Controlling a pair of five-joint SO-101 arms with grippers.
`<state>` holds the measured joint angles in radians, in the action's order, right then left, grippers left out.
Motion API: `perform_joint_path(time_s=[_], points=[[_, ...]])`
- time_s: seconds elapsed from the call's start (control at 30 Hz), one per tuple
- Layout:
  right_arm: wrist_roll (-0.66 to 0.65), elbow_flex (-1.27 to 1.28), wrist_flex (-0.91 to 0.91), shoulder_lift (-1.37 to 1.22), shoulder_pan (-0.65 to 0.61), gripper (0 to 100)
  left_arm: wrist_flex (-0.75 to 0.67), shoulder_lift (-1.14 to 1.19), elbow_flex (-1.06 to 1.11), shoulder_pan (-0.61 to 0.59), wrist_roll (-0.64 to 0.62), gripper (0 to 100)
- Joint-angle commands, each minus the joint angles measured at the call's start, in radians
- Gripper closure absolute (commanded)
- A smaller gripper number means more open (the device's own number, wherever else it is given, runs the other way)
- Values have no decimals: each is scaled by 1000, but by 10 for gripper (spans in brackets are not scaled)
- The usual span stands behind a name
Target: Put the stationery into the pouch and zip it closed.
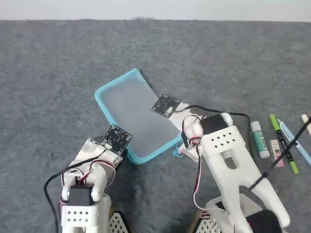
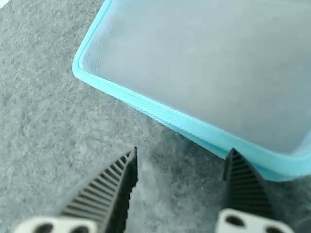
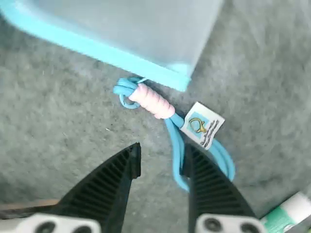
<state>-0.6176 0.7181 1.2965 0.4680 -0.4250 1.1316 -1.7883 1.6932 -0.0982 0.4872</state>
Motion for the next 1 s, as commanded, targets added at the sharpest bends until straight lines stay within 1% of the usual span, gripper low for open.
perform_joint_path(time_s=[0.0,0.1,0.2,0.4,0.5,0.6,0.67,0.73,0.77,0.83,0.93,0.97], points=[[-106,26,-58,-47,-19,784,-20,8,-5,2,3,735],[-146,89,-157,-87,-12,782,-21,8,-5,2,3,735],[-147,153,-263,-105,-19,782,-23,8,-5,2,3,735],[-155,288,-496,-107,-65,783,-23,8,-5,2,3,735],[-155,333,-564,-107,-94,783,-23,8,-5,2,3,735],[-147,339,-568,-107,-97,798,-23,8,-5,2,3,735],[-147,342,-568,-107,-97,871,-20,8,-5,2,3,735],[-147,342,-568,-107,-97,978,-20,8,-5,2,3,735],[-147,342,-568,-104,-97,998,-20,8,-5,2,3,735],[-138,345,-545,-94,-97,961,-18,8,-5,2,3,735],[-64,307,-467,-71,-91,998,-18,3,-5,3,3,735],[-28,290,-430,-54,-74,989,-26,2,-5,3,3,735]])
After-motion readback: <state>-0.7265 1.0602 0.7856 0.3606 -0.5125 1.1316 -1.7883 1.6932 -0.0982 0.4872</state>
